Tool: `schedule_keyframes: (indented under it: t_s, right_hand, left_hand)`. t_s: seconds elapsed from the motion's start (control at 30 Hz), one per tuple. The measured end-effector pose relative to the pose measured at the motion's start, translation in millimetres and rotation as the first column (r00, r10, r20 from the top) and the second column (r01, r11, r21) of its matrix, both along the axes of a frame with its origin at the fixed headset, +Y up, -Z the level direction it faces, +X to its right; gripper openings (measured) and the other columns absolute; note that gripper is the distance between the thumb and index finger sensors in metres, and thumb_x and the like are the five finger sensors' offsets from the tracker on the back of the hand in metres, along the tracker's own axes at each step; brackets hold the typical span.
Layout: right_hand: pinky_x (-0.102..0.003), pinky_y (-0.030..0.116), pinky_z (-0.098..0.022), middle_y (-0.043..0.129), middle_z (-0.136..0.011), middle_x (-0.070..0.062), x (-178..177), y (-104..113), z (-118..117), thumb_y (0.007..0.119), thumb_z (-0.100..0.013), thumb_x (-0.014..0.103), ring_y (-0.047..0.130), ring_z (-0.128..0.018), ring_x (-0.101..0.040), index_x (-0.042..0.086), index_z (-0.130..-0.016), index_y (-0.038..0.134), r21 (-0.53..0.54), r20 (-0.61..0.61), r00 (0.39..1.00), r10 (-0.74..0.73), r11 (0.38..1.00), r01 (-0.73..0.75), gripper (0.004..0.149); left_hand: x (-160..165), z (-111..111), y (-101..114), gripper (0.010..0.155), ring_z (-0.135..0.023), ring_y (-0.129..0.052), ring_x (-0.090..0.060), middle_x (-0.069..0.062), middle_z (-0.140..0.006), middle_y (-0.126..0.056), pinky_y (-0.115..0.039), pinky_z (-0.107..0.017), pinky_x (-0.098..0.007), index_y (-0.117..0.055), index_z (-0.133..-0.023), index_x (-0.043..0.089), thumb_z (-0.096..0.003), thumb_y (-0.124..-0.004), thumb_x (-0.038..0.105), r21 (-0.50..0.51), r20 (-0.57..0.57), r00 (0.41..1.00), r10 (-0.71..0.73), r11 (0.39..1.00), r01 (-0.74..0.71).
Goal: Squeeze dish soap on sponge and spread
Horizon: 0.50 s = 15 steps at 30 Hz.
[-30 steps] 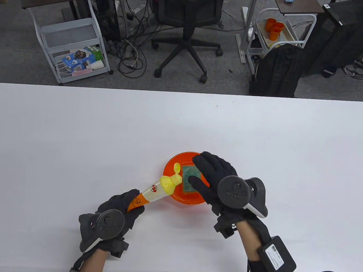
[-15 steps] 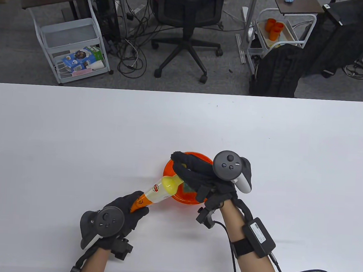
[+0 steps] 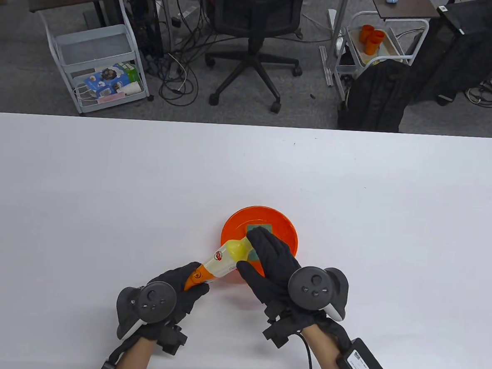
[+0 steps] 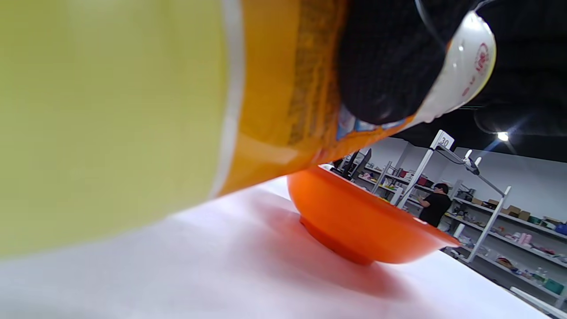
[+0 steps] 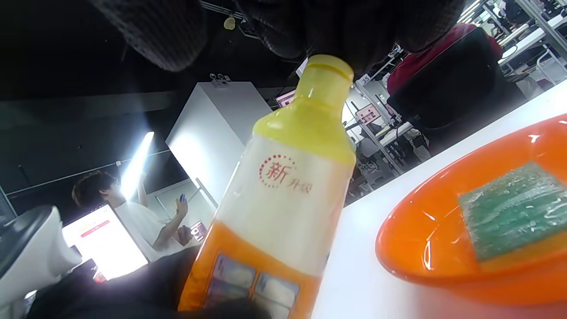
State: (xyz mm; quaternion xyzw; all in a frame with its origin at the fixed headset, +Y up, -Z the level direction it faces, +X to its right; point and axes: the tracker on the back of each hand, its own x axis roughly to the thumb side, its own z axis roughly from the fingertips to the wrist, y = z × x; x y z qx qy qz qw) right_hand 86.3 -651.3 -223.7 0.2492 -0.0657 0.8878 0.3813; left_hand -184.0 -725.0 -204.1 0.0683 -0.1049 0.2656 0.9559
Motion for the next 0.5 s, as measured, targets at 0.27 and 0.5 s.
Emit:
schedule_keyframes:
  t_s: [0.27,0.5]
  right_hand:
    - [-0.068,0.053,-0.078,0.047,-0.122,-0.028,9.7,8.3,7.4,0.067,-0.062,0.054,0.057,-0.107,-0.053,0.005,-0.117,0.043,-0.015,-0.070,0.997,0.014,1.000,-0.016,0.077]
    - [-0.070,0.040,-0.080,0.041,-0.125,-0.025,80.5,-16.3,10.9,0.061,-0.061,0.059,0.044,-0.112,-0.054,0.011,-0.118,0.044,-0.019,0.219,0.903,0.370,0.927,-0.375,0.076]
  left_hand:
    - [-2.3,-0.8,1.0,0.055,-0.071,-0.109,-0.027,-0.004,-0.082,-0.105,-0.089,-0.058,-0.048,-0.084,-0.090,0.024,-0.0424,-0.094,0.048,0.003,0.027,0.999,0.040,0.999,-0.040]
    - [-11.7,-1.7,-1.6,0.055,-0.070,-0.109,-0.025,-0.003,-0.080,-0.106,-0.088,-0.059,-0.047,-0.085,-0.089,0.024,-0.0418,-0.095,0.050,-0.034,0.053,0.985,0.162,0.987,-0.160]
